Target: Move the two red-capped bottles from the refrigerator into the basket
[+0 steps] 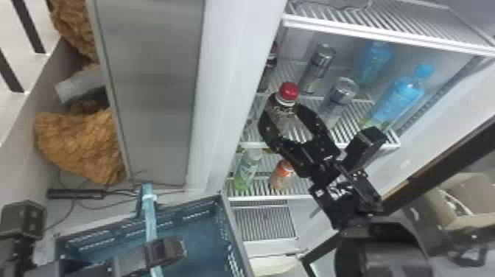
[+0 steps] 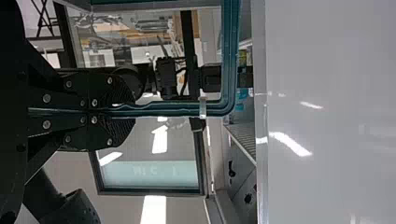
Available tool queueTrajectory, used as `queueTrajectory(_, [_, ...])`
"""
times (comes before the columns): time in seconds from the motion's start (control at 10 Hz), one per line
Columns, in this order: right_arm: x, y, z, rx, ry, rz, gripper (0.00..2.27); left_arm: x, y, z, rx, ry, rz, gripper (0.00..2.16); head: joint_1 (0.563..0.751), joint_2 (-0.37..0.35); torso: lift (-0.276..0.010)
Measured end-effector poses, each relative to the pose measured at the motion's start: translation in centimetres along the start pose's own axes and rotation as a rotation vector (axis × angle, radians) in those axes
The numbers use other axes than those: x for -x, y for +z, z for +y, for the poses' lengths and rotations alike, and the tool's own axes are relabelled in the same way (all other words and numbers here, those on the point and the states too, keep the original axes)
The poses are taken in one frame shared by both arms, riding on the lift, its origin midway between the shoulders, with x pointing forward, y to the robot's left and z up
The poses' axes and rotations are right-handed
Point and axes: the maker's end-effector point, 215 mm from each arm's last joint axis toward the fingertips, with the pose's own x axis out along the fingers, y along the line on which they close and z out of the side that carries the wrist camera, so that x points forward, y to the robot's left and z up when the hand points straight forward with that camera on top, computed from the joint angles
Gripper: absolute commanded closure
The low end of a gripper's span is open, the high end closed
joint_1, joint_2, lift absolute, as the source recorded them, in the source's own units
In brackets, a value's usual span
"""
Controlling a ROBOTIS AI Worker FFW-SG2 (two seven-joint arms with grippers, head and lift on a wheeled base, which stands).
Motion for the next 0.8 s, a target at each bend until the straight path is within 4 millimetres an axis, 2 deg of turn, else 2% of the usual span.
queueTrajectory(0.1, [-0.3,0.0,-0.2,0.000,-0.002,0.000,0.40,0.0,0.0,0.0,0.000,-0.001,0.000,1.20,0.695,-0.272,0.000])
queueTrajectory(0.2, [-0.5,-0.3,-0.3,-0.005,-0.001,0.010,0.86,0.0,0.0,0.0,0.001,-0.001,0.000,1.20,0.695,-0.271,0.000])
queueTrajectory(0.3, [-0.6,-0.9,-0.3,-0.014,0.002,0.032,1.17,0.0,0.0,0.0,0.002,-0.001,-0.001,1.20,0.695,-0.269,0.000])
queueTrajectory(0.4, [-0.7,-1.2,-0.3,-0.018,0.005,0.046,1.28,0.0,-0.1,0.0,0.002,-0.002,-0.001,1.20,0.695,-0.268,0.000])
queueTrajectory(0.6, [-0.7,-1.1,-0.2,-0.012,0.012,0.048,1.28,0.0,-0.1,0.0,0.002,-0.003,-0.001,1.20,0.695,-0.267,0.000])
queueTrajectory(0.8, [-0.3,0.0,0.2,-0.009,0.017,0.026,1.28,0.0,-0.1,-0.1,0.003,-0.005,-0.001,1.20,0.695,-0.267,0.000])
